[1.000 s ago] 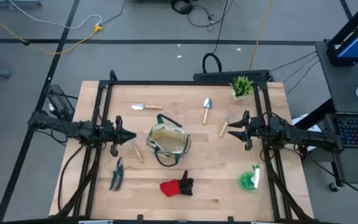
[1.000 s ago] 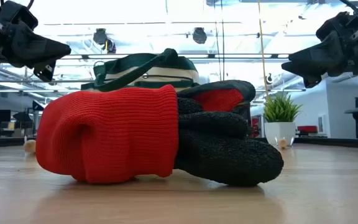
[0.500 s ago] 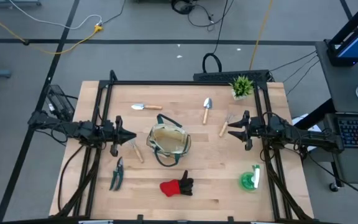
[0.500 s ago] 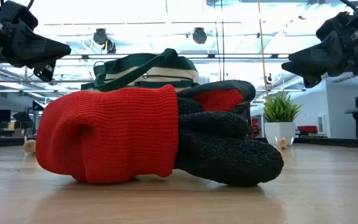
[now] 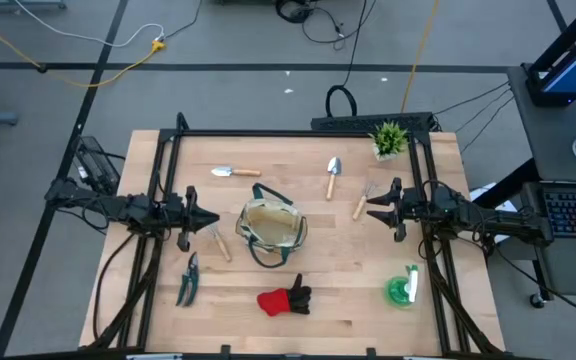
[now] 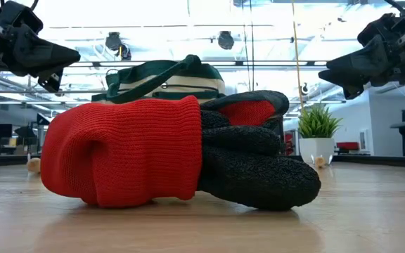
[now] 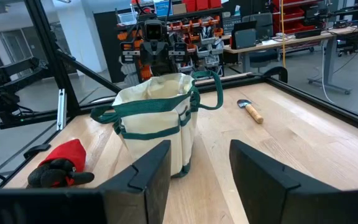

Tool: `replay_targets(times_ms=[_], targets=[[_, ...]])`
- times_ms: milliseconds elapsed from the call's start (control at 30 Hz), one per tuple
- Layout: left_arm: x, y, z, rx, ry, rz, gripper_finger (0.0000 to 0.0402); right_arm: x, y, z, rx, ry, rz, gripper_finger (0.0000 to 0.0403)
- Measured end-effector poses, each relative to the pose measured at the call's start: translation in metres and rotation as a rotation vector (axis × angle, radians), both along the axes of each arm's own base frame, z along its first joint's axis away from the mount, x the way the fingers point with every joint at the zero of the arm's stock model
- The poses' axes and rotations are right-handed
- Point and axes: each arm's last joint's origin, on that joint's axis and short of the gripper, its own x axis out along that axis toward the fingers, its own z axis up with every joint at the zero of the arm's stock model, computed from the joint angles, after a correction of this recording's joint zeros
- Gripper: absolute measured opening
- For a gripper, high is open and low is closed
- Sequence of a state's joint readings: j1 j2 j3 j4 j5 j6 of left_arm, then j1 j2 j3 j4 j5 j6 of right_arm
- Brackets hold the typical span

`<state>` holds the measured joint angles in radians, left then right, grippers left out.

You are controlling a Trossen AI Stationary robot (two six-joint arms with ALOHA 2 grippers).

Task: Pick & Place Garden tools in Gardening bag

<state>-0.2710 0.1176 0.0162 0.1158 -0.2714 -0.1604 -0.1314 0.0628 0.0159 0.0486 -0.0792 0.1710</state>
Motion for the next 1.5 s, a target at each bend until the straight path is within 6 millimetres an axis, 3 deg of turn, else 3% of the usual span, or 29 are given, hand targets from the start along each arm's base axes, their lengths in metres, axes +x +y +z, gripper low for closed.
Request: replay_targets(times_ms=[800, 933, 1500], targets=[[0.0000, 0.0000, -0.0001, 0.000, 0.000, 0.000, 0.0031, 0.0000, 0.0000, 0.0000, 0.000, 0.000, 0.000, 0.0155], [0.0000, 0.0000, 0.0000, 0.000, 0.000, 0.000, 0.0031, -0.0003, -0.0030, 0.0001, -0.009, 0.000, -0.104, 0.0155], [0.0000, 0.0000, 0.0000, 0.000, 0.000, 0.000, 0.0031, -0.0004, -0.0037, 0.0007, 0.127, -0.022, -0.132, 0.0155]])
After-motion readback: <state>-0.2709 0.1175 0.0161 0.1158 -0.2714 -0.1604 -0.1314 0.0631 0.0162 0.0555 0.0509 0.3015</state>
